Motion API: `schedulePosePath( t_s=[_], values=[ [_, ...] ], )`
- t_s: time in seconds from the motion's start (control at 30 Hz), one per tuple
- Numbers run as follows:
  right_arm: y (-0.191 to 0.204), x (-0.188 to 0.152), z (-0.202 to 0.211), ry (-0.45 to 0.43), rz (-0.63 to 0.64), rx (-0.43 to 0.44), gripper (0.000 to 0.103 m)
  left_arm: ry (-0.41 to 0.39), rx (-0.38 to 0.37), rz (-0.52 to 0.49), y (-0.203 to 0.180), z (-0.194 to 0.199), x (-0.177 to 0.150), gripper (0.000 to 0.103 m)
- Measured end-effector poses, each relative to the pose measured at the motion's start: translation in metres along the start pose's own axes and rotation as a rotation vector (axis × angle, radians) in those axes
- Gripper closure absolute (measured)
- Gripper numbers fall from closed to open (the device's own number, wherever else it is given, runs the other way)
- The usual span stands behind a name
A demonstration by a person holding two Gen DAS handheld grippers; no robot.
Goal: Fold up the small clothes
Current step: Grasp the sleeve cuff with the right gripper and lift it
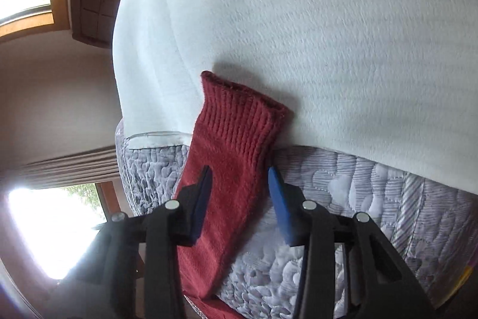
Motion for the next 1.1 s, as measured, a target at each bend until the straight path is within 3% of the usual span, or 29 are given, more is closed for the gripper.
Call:
schedulePosePath(
  t_s=[0.47, 0.57, 0.63, 0.73, 1.1],
  values=[
    [-0.014, 0.012, -0.033, -0.009, 0.024, -0.010, 0.060, 0.046, 0.052, 0.002, 0.010, -0.020, -0.023, 0.004],
    [-0.011, 0.010, -0.031, -0.003, 0.041, 0.003, 0.072, 0.052, 0.058, 0.010, 0.014, -0.020, -0.028, 0.004],
    [-0.010, 0.009, -0.030, -0.004, 0.058, 0.000, 0.074, 0.055, 0.060, 0.013, 0.016, -0.020, -0.031, 0.004],
    [-0.012, 0.009, -0.026, 0.000, 0.060, 0.015, 0.089, 0.059, 0.066, 0.017, 0.020, -0.020, -0.035, 0.004],
    [0.036, 0.006, -0.003, -0.015, 0.166, 0.059, 0.093, 0.050, 0.068, 0.059, 0.035, -0.010, -0.042, 0.004]
  ],
)
Point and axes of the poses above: each gripper's, at about its wrist camera, not at the fingertips, and z roughly against the way its jaws point, y to its left, x to its top, the point moved 3 cm from there along -z, roughly the way its jaws point, and after that the axes turned 7 degrees about x, right-handed, at the moved point
